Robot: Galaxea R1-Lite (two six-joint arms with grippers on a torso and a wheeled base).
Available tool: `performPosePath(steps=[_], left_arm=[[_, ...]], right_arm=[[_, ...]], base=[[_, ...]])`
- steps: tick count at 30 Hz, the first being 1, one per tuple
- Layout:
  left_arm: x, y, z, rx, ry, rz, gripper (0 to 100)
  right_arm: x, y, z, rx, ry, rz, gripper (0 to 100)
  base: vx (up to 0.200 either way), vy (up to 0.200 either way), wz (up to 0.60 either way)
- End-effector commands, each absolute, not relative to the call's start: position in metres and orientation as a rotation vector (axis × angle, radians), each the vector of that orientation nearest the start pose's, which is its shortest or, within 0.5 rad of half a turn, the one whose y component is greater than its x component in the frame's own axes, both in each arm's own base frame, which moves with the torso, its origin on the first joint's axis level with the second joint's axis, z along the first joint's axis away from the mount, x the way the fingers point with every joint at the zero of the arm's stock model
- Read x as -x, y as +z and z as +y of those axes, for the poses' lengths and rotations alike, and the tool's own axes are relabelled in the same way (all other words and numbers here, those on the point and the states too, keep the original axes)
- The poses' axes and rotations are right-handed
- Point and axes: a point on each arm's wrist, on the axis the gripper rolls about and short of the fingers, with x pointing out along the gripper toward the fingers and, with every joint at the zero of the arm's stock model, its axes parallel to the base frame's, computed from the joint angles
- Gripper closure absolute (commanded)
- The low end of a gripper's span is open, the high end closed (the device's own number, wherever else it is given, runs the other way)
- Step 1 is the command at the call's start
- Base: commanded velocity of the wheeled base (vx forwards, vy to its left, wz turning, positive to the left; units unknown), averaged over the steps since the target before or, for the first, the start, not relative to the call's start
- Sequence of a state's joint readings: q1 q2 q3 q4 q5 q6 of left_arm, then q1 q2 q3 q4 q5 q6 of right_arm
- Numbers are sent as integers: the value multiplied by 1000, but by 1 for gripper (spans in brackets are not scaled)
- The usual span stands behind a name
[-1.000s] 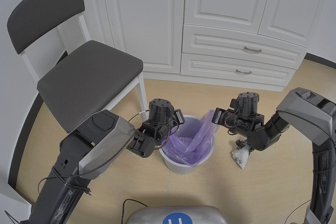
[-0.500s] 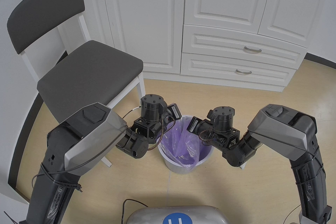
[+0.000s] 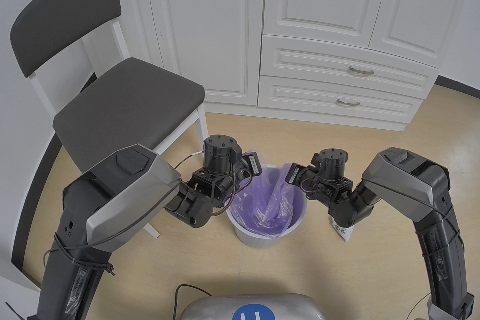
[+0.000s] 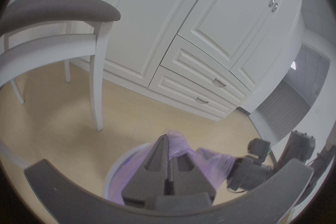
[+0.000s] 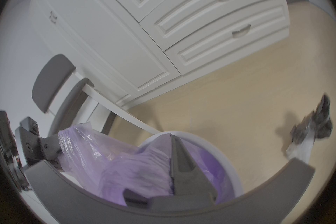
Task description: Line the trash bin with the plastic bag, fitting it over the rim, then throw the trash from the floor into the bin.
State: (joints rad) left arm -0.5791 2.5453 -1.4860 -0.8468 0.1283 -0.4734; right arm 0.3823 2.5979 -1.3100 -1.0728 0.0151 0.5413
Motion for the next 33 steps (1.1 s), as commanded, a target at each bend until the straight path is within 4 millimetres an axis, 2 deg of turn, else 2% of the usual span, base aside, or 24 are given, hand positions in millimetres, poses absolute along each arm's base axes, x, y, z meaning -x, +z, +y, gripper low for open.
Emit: performPosePath(steps=[1, 3, 9, 16, 17, 19, 20, 24, 27, 33], left_arm=[[-420, 34, -264, 317, -376, 308, 100], [-419, 36, -262, 312, -373, 308, 100], [-423, 38, -239, 189, -335, 331, 100], [-422, 37, -214, 84, -298, 358, 100], [-420, 33, -206, 46, -291, 374, 100], [-420, 32, -204, 33, -288, 380, 100], [-422, 21, -194, -15, -280, 401, 100], [-429, -5, -185, -41, -258, 443, 100], [-435, -13, -179, -38, -241, 451, 100], [-437, -16, -174, -39, -230, 457, 100]], right_arm=[[-451, -1, 150, -390, 260, 260, 100], [-450, 2, 147, -354, 247, 253, 100], [-431, 12, 129, -16, 141, 245, 100], [-419, 4, 112, 172, 84, 260, 100], [-416, -3, 109, 226, 88, 273, 100], [-415, -5, 109, 240, 90, 280, 100], [-412, -17, 107, 285, 95, 315, 100], [-411, -27, 100, 330, 85, 343, 100], [-411, -31, 95, 344, 73, 357, 100], [-406, -38, 90, 378, 75, 392, 100]], base=[[0, 0, 0], [0, 0, 0], [0, 0, 0], [0, 0, 0], [0, 0, 0], [0, 0, 0], [0, 0, 0], [0, 0, 0], [0, 0, 0], [0, 0, 0]])
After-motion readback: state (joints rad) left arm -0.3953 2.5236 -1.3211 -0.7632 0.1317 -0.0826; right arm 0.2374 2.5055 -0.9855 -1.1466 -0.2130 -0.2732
